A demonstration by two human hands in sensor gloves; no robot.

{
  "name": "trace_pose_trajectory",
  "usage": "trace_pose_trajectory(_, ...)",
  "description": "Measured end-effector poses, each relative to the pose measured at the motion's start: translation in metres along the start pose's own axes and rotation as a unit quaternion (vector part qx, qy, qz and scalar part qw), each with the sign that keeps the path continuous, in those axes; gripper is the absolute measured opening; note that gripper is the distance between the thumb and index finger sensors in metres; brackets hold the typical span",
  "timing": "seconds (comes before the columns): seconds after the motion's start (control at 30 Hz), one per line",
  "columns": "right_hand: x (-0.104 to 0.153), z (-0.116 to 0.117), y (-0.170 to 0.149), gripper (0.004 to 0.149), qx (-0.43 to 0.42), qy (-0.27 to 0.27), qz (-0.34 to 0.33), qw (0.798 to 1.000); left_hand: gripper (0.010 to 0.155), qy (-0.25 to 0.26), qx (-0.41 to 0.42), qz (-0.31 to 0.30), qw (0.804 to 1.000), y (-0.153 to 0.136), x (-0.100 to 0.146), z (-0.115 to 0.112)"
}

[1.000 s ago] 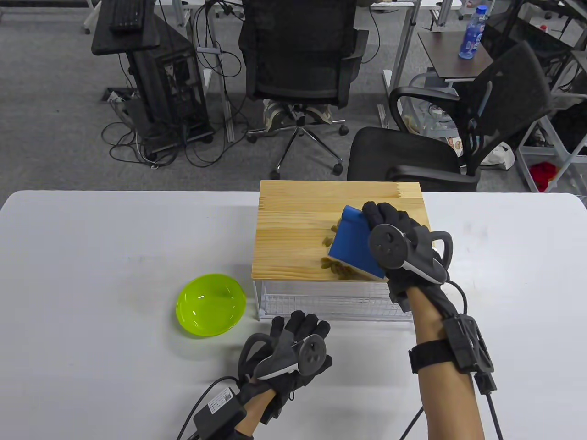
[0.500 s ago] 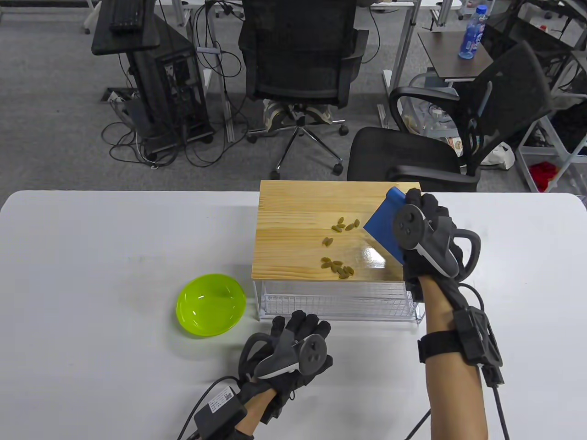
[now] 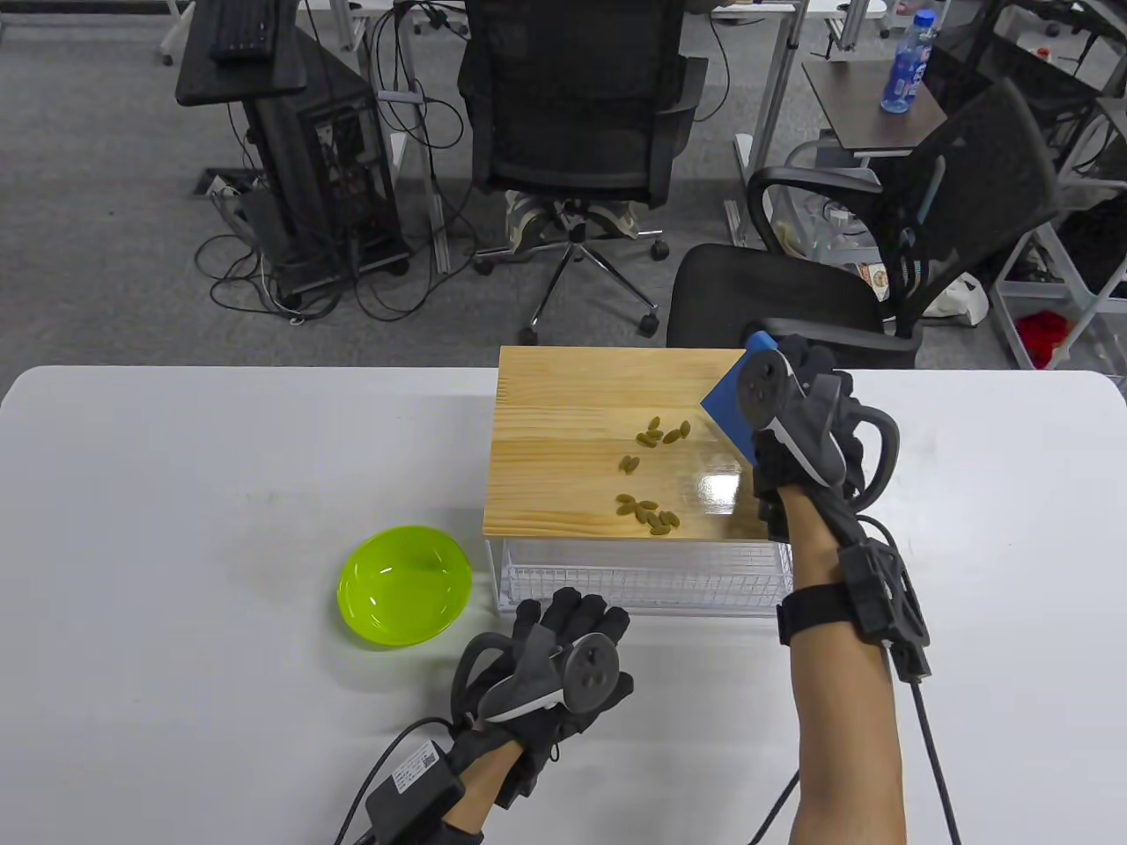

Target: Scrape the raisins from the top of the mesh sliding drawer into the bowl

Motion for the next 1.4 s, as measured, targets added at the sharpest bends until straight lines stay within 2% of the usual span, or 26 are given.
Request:
trace_pose_trajectory(0.2, -0.010, 0.013, 0.017, 0.057, -0.013, 0.010, -0.018, 1.000, 0.075, -0.008, -0.003, -0.005, 1.000, 0.004, -0.002, 0.000)
trace_pose_trajectory(0.33, -0.011, 0.014, 0.032, 0.057, -0.039, 0.005, -0.065, 0.997, 0.074, -0.010, -0.006, -0.009, 1.000, 0.006, -0.002, 0.000)
trace_pose_trajectory(0.47, -0.007, 0.012, 0.040, 0.057, -0.030, -0.006, -0.106, 0.994, 0.075, -0.011, 0.000, -0.009, 1.000, 0.004, -0.002, -0.001)
trace_pose_trajectory(0.8, 0.007, 0.006, 0.056, 0.058, -0.073, -0.015, -0.211, 0.975, 0.075, -0.022, -0.006, -0.010, 1.000, 0.005, -0.003, -0.002)
trace_pose_trajectory(0.97, 0.012, 0.004, 0.063, 0.058, -0.106, -0.025, -0.263, 0.959, 0.075, -0.022, -0.006, -0.010, 1.000, 0.004, -0.003, -0.003)
trace_pose_trajectory(1.4, 0.020, 0.001, 0.067, 0.058, -0.143, -0.023, -0.315, 0.938, 0.074, -0.021, -0.005, -0.008, 1.000, 0.003, -0.002, -0.001)
Point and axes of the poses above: the tracker on the back of each hand, its own y axis roughly to the thumb side, its own x axis roughly from the fingertips to the wrist, z = x × y, the point moved 1 cm from there along -x, roughly from the wrist to the fingertips, and after that the axes turned 13 degrees about -z, right-handed, at the moved point
